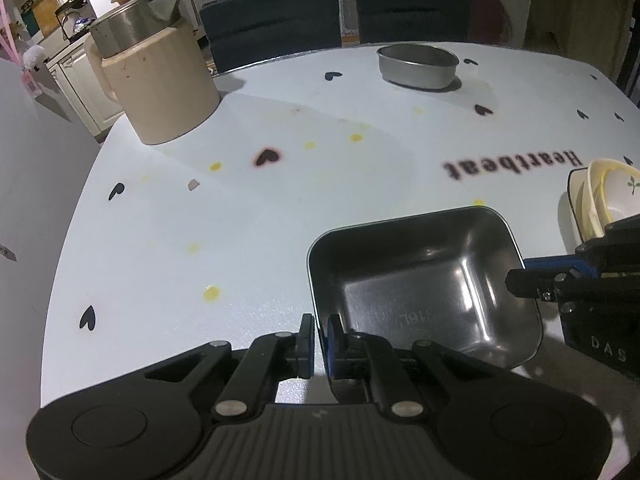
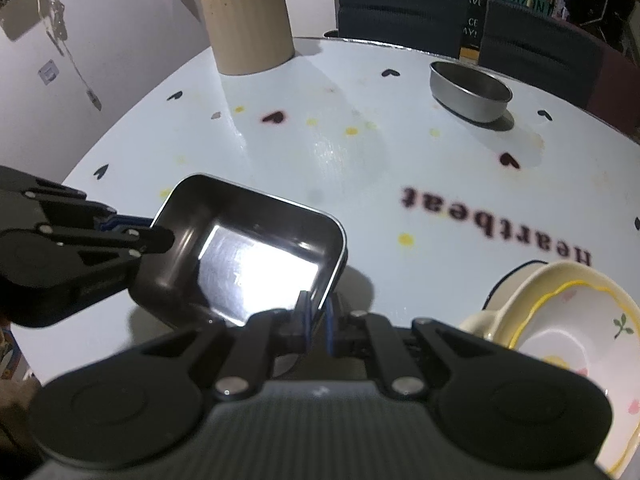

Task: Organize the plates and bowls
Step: 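Carry the second steel dish with both grippers over the first dish, then lower the second dish into the first dish and open both grippers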

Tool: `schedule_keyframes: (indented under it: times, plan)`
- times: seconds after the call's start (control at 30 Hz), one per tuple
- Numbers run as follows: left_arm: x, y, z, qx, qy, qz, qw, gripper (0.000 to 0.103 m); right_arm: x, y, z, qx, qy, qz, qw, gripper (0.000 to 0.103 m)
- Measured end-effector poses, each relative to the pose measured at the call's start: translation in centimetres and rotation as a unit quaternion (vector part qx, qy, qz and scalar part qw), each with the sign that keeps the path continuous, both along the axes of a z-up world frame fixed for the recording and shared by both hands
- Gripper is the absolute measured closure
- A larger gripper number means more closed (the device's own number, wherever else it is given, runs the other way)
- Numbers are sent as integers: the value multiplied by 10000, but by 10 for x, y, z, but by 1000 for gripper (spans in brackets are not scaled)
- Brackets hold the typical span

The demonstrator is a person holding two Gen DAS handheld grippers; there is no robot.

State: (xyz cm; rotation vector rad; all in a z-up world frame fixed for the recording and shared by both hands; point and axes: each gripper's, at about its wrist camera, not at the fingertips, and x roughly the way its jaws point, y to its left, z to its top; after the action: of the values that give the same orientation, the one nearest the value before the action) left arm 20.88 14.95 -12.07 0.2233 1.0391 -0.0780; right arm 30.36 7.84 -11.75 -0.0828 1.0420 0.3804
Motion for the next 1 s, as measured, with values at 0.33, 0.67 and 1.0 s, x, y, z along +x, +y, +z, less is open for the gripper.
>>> schedule_keyframes:
  times: [0.33, 0.67, 1.0]
  plan:
    - [3, 4, -10, -55, 124, -17, 9999, 87, 6, -3, -6, 77, 170, -123, 9997, 93]
    - [11, 20, -10, -216, 54, 280, 9994, 86, 15, -7, -11, 455, 177, -254, 9985, 93]
    - [17, 29, -10, -419, 90, 417, 9982, 86, 24, -8, -15, 672, 229, -345, 9969, 93]
